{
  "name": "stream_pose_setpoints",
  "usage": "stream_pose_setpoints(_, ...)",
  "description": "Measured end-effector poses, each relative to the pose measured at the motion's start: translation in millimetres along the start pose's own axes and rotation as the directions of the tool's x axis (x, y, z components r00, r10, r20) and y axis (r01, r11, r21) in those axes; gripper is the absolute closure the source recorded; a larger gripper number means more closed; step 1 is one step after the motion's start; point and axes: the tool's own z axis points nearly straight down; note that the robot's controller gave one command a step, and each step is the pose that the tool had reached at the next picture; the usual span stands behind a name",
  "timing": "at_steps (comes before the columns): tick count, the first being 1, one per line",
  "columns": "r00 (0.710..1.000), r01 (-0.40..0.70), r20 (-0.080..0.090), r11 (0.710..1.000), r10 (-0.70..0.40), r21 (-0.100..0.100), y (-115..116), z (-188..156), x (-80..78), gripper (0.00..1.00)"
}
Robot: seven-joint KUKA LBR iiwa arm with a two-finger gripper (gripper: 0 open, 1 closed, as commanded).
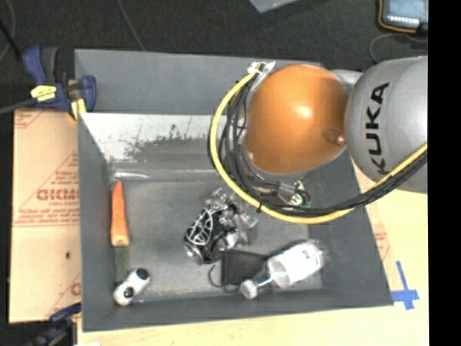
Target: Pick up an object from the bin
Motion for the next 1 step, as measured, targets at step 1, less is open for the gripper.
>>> stream_pose_setpoints(1, 1.000, -0.029, -0.004, 1.000, 0.029, -0.002, 7.5, -52.5, -6.3, 1.00)
